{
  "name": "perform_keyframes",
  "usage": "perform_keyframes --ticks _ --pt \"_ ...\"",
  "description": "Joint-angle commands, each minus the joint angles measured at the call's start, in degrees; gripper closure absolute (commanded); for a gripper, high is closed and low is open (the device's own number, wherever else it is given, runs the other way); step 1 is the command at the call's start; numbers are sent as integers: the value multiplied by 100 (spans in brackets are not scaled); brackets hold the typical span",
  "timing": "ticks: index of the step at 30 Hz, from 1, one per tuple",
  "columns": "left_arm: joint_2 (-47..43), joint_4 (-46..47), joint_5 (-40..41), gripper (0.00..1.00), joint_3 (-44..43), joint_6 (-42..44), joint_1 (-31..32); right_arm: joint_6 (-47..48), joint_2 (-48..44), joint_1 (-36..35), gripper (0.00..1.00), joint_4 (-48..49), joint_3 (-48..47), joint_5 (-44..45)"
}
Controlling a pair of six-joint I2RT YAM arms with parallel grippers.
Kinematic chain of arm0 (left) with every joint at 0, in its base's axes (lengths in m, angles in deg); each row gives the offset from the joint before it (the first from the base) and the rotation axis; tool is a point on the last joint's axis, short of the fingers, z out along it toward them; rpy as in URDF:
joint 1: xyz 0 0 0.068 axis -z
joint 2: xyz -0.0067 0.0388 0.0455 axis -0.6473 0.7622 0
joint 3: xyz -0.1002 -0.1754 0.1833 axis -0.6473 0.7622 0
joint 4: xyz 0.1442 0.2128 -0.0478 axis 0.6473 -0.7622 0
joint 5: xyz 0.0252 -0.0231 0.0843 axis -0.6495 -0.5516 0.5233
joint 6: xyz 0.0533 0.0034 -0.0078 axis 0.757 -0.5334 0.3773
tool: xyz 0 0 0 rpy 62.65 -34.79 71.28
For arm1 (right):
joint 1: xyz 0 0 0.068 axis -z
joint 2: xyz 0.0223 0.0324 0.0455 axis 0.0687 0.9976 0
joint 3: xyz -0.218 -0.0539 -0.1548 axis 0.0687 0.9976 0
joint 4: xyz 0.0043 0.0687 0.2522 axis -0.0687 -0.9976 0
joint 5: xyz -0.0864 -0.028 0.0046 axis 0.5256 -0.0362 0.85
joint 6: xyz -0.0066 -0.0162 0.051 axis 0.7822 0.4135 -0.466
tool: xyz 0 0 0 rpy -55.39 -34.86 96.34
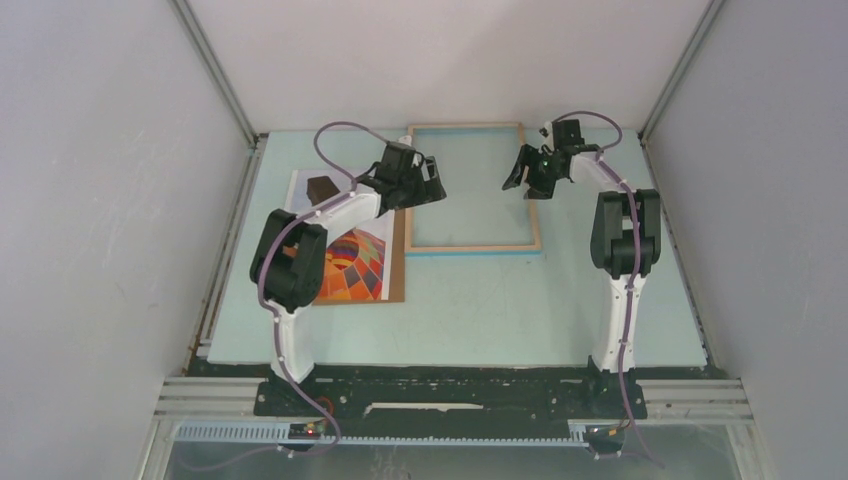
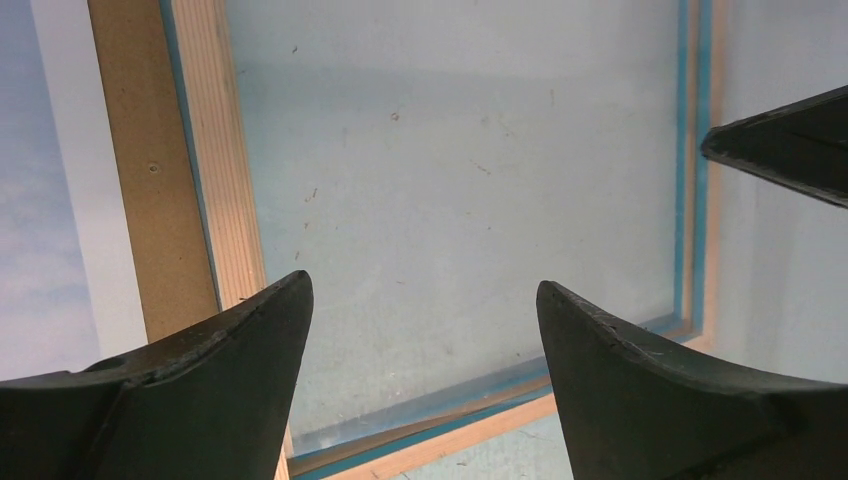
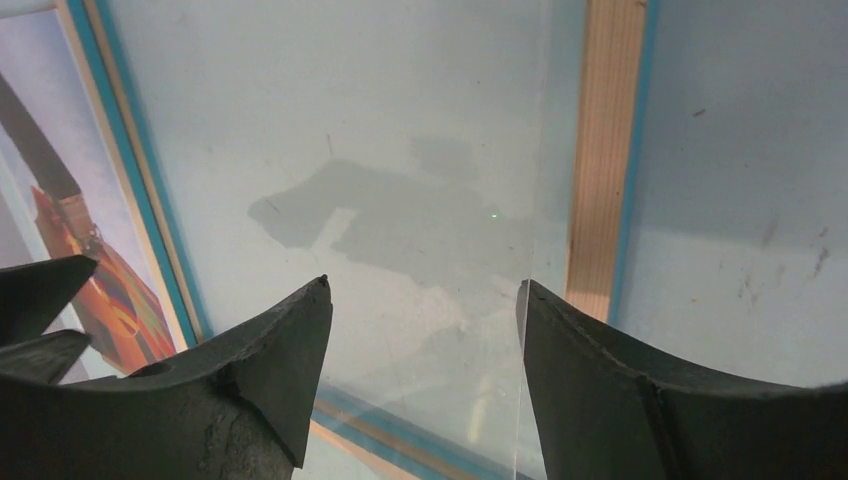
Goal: Put the photo into the frame
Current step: Place the photo frame item in the photo frame.
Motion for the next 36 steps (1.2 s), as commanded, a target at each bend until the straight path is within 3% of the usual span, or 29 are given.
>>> perform_keyframes --ticks 1,20,26,36 --pt "-481 208 -36 10 -6 38 51 236 -402 -82 24 -246 -308 337" --pt "-917 346 44 9 261 34 44 455 -653 -236 22 -892 -548 1379" --pt "-1079 295 60 8 410 116 -12 426 -1280 -178 22 -643 82 1574" --pt "-1842 197 -213 5 1039 294 -226 65 -2230 1 23 464 1637 607"
